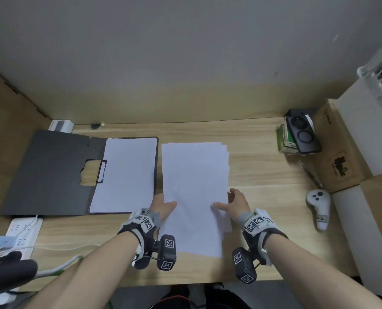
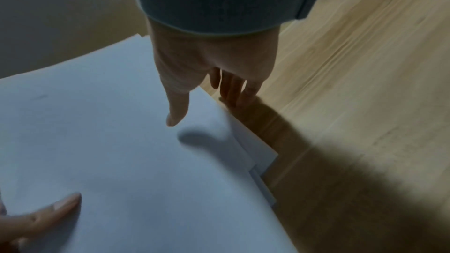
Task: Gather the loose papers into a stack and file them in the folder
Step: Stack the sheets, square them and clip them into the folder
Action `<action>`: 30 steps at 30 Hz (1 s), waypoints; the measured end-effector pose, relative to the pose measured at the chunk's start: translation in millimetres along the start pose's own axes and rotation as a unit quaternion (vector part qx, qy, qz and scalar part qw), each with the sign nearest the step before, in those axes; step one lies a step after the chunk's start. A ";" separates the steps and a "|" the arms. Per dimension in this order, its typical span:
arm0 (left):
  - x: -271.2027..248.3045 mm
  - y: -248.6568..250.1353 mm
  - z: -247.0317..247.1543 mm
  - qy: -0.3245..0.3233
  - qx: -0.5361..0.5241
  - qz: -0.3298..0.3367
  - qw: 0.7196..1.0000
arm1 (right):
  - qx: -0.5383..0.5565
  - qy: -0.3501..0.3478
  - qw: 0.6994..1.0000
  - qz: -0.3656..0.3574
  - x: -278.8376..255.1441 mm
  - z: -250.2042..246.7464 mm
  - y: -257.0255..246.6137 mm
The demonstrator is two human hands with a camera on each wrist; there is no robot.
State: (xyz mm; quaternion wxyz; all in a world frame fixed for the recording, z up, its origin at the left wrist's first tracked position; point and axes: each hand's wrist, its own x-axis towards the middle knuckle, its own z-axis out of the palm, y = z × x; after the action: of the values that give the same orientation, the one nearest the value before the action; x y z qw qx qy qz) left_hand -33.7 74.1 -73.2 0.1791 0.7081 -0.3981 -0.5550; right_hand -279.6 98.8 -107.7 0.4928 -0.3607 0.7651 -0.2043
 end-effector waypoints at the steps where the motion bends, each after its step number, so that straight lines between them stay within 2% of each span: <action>1: -0.1 2.9 -1.7 -0.009 -0.002 0.017 1.000 | 0.032 -0.011 0.999 -0.001 0.7 -1.2 -5.2; 5: 2.0 25.0 -17.3 -0.007 0.015 0.081 0.997 | 0.161 -0.015 0.986 -0.034 -6.3 -12.4 -42.4; 9: -7.1 76.1 -34.9 0.040 -0.038 0.141 0.988 | 0.205 0.023 0.972 -0.112 -9.6 -31.6 -95.6; 13: -10.8 110.4 -47.4 0.054 -0.077 0.161 0.982 | 0.248 0.019 0.956 -0.158 -14.2 -48.7 -132.6; 18: -17.7 103.3 -48.5 0.025 -0.102 0.159 0.982 | 0.244 -0.002 0.958 -0.153 -18.2 -48.6 -125.0; 24: -24.1 80.0 -33.7 0.031 -0.088 0.151 0.984 | 0.224 -0.021 0.964 -0.140 -27.2 -31.5 -100.6; 30: -26.1 100.1 -38.1 0.031 -0.121 0.167 0.978 | 0.255 -0.017 0.957 -0.139 -25.4 -38.8 -126.5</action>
State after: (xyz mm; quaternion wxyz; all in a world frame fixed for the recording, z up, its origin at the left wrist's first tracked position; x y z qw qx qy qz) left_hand -36.6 24.9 25.4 0.3654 0.6216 -0.4349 -0.5394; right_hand -263.8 33.1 9.0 0.5476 -0.3293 0.6215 -0.4533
